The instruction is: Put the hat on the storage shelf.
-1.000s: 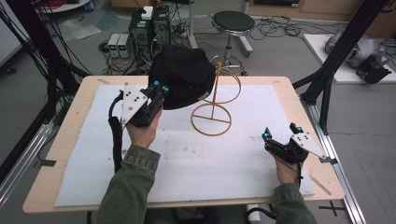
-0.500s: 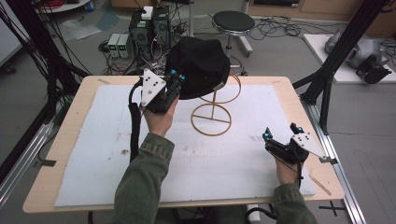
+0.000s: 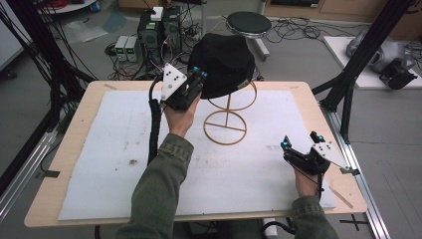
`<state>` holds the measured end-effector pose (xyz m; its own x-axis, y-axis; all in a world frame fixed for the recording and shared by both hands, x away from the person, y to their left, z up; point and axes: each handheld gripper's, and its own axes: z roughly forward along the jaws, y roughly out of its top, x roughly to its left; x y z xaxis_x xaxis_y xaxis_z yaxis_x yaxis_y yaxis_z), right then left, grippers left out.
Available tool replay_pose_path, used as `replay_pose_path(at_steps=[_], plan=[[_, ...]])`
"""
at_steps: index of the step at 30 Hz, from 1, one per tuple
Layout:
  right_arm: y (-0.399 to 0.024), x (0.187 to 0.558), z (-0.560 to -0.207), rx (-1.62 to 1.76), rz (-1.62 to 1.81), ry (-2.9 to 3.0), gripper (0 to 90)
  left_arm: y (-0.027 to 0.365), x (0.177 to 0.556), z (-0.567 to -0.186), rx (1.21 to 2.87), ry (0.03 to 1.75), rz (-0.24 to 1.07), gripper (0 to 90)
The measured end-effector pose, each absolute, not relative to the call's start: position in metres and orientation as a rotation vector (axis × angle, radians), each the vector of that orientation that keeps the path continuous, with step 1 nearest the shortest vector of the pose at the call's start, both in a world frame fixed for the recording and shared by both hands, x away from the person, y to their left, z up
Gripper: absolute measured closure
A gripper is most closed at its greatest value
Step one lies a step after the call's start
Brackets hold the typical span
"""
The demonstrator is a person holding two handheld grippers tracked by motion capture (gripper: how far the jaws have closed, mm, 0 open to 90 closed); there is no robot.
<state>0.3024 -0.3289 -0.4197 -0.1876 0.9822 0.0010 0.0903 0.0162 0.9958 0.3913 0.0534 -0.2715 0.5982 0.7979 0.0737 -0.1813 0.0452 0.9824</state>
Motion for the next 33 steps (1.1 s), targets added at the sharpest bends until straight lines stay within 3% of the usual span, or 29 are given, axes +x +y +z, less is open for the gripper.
replay_pose_path(at_steps=[8, 18, 33], plan=[[-0.330, 0.302, -0.420, 1.177, 1.302, 1.411, 5.1, 0.029, 0.409, -0.256, 1.408, 0.556, 0.738, 87.4], [-0.332, 0.302, -0.420, 1.178, 1.300, 1.413, 5.1, 0.022, 0.425, -0.261, 1.550, 0.641, 0.646, 87.4], [-0.332, 0.302, -0.420, 1.177, 1.299, 1.414, 5.1, 0.022, 0.425, -0.264, 1.628, 0.652, 0.635, 87.1]])
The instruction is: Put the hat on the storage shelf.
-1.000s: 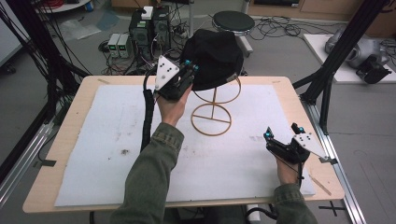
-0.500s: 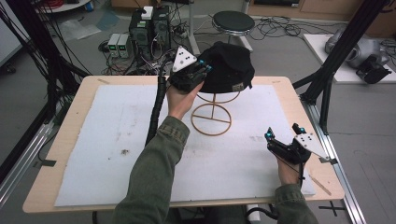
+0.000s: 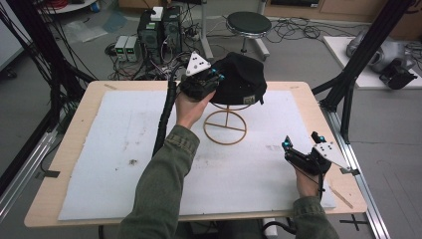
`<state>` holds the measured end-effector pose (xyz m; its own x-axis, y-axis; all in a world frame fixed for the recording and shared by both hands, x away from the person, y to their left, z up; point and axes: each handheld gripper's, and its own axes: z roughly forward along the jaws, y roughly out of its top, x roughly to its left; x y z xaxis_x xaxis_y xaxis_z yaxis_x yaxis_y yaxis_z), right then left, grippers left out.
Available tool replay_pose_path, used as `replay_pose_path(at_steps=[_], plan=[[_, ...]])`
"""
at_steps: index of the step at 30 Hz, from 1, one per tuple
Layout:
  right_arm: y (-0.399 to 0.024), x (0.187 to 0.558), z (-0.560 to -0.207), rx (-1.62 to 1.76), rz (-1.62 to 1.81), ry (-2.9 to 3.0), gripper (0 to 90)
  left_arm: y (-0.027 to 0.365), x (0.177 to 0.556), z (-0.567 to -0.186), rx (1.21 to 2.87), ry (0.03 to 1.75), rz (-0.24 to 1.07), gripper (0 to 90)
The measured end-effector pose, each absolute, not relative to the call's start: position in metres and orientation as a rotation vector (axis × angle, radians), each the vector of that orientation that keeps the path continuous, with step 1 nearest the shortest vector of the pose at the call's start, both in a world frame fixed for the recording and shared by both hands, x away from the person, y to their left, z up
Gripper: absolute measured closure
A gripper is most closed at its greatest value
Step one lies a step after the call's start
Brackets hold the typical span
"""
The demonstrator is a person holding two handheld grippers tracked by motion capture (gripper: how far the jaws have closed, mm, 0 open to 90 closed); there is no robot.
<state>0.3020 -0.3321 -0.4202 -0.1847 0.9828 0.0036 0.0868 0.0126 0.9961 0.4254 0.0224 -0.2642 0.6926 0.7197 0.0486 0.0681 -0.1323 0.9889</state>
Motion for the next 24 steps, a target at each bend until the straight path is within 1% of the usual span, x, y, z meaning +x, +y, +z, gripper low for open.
replay_pose_path(at_steps=[5, 8, 12, 15, 18, 20, 22, 23, 24], plan=[[-0.3317, 0.3021, -0.4202, 1.177, 1.297, 1.416, 5.1, 0.0233, 0.4262, -0.2647, 1.632, 0.657, 0.625, 85.8], [-0.3315, 0.3022, -0.4203, 1.178, 1.297, 1.417, 5.1, 0.0232, 0.4258, -0.2647, 1.637, 0.658, 0.635, 82.2], [-0.3317, 0.3022, -0.4201, 1.177, 1.298, 1.416, 5.1, 0.0231, 0.4262, -0.2664, 1.639, 0.667, 0.637, 79.9], [-0.3322, 0.3020, -0.4202, 1.177, 1.296, 1.417, 5.1, 0.0224, 0.4263, -0.2666, 1.629, 0.682, 0.653, 71.6], [-0.3321, 0.3023, -0.4203, 1.176, 1.298, 1.416, 5.1, 0.0219, 0.4264, -0.2674, 1.624, 0.683, 0.659, 68.9], [-0.3320, 0.3021, -0.4203, 1.178, 1.293, 1.416, 5.1, 0.0216, 0.4272, -0.2682, 1.621, 0.689, 0.666, 65.0], [-0.3323, 0.3020, -0.4201, 1.178, 1.294, 1.415, 5.1, 0.0210, 0.4274, -0.2683, 1.613, 0.691, 0.678, 56.6], [-0.3322, 0.3020, -0.4200, 1.180, 1.299, 1.411, 5.0, 0.0207, 0.4275, -0.2682, 1.607, 0.696, 0.681, 46.8], [-0.3322, 0.3020, -0.4200, 1.180, 1.299, 1.411, 5.0, 0.0204, 0.4279, -0.2684, 1.601, 0.699, 0.676, 46.8]])
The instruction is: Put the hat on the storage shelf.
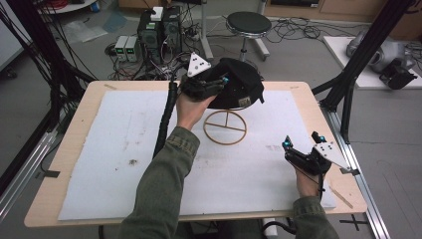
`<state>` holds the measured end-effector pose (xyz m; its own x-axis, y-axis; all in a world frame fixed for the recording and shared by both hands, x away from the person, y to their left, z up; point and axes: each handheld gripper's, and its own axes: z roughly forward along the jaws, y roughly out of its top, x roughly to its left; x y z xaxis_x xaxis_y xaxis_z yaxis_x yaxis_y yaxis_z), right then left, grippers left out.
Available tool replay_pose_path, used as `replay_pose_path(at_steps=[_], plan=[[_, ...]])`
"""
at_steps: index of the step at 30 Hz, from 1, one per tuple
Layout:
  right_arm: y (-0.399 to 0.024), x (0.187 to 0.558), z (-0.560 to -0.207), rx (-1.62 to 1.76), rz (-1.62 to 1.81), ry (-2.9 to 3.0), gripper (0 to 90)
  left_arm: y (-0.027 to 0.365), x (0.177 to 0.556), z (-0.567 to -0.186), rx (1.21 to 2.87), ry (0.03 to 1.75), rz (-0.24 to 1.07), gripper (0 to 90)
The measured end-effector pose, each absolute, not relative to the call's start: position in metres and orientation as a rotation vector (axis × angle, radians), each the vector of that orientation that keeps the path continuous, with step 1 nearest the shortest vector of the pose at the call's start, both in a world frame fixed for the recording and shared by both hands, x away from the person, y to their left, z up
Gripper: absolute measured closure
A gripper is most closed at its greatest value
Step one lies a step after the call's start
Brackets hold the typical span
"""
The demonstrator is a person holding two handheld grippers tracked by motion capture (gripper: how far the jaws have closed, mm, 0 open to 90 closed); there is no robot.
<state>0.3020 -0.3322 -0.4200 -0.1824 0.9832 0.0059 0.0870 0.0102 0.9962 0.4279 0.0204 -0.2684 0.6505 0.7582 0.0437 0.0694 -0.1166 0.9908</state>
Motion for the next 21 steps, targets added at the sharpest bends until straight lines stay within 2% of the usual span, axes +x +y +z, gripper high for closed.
replay_pose_path(at_steps=[5, 13, 21], plan=[[-0.332, 0.302, -0.420, 1.180, 1.299, 1.412, 5.0, 0.021, 0.429, -0.270, 1.604, 0.696, 0.654, 42.8], [-0.333, 0.302, -0.420, 1.181, 1.298, 1.407, 5.0, 0.026, 0.427, -0.266, 1.552, 0.721, 0.686, 22.0], [-0.333, 0.302, -0.420, 1.182, 1.300, 1.407, 5.0, 0.040, 0.419, -0.265, 1.518, 0.738, 0.716, 19.4]])
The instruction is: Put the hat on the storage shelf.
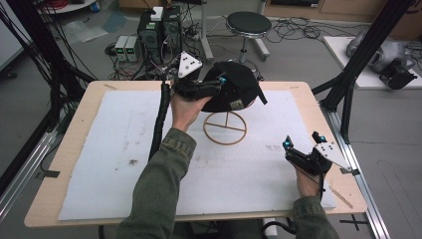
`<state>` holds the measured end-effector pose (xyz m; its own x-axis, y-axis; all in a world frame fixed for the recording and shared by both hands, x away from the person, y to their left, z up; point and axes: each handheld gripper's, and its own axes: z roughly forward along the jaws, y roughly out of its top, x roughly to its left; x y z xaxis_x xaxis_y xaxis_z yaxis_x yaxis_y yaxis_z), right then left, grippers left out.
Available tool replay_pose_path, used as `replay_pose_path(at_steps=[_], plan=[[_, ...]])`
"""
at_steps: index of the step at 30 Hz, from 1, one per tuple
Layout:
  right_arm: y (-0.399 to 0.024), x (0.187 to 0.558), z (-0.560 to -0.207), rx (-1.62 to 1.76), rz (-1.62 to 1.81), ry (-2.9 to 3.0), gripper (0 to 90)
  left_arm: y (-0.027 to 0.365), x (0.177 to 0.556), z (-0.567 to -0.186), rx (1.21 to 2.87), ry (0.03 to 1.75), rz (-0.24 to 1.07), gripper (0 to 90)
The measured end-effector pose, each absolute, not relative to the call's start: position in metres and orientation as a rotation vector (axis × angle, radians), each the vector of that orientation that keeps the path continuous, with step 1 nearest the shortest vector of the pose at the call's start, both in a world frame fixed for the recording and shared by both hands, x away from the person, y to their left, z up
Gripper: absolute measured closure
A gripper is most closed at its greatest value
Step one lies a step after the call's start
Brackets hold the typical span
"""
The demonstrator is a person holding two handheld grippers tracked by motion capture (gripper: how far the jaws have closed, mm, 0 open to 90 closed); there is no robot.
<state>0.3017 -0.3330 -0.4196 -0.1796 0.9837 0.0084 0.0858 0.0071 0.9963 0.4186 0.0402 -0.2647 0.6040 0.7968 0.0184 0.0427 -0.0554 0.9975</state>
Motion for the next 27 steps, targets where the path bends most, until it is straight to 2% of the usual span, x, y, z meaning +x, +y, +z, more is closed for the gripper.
replay_pose_path(at_steps=[27], plan=[[-0.328, 0.302, -0.419, 1.185, 1.304, 1.414, 5.0, 0.145, 0.361, -0.281, 1.353, 0.871, 0.878, 19.1]])
